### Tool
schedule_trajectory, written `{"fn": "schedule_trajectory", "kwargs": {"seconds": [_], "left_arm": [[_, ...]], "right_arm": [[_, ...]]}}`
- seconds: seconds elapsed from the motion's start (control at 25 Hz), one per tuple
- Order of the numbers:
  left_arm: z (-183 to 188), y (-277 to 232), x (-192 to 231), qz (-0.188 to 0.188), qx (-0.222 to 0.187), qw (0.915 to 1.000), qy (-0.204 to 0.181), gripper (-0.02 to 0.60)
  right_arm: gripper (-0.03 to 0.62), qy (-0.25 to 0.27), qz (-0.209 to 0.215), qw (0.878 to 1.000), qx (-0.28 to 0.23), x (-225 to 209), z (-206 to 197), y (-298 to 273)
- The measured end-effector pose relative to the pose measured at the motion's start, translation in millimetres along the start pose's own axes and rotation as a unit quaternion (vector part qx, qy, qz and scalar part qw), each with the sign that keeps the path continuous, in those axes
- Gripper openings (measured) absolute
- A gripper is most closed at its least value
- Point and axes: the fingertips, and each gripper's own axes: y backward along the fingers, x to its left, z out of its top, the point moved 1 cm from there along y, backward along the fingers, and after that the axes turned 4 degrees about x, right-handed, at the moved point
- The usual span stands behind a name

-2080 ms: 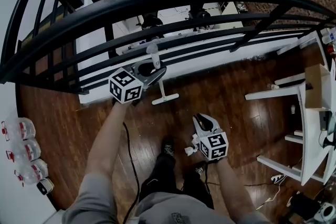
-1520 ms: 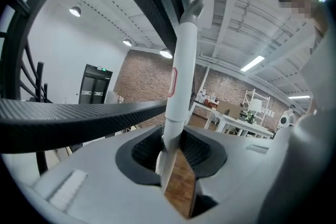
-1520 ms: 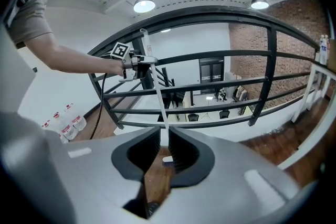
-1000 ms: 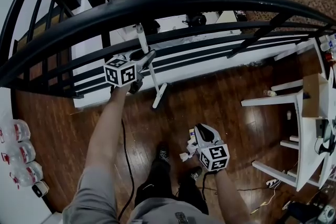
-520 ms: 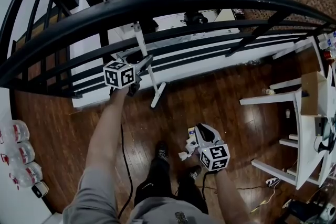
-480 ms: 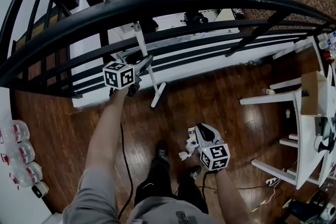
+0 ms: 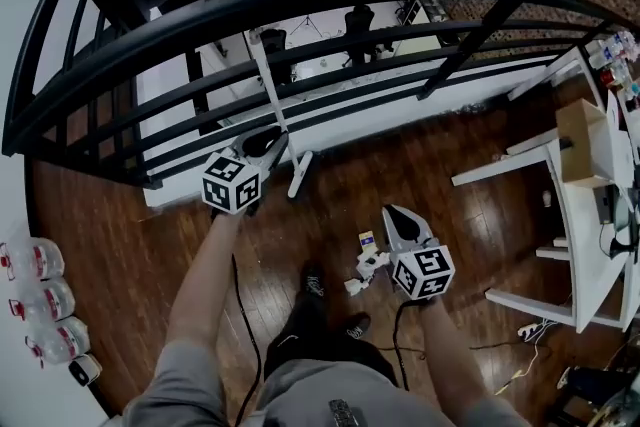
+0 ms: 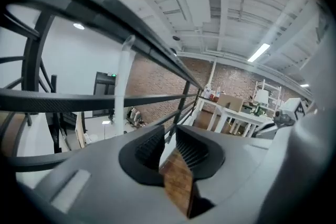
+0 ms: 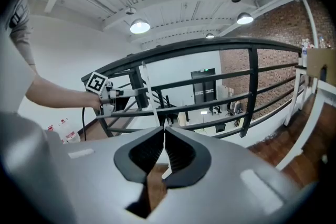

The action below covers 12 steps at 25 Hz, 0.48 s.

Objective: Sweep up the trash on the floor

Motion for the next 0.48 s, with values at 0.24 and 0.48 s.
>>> {"fn": "schedule_trajectory", "kwargs": {"seconds": [0.24,0.48], "left_arm": [[14,64,-158,-0.04,-0.048,0.9978,-0.023,0.005],[39,121,-333,-0.103,-0.06,0.9875,-0.103,0.006]], "right_arm": [[0.0,-0.017,0.029,0.997,-0.066,20,24,105],[0.0,-0.054,0.05,0.988,-0.137,39,32,226]]}}
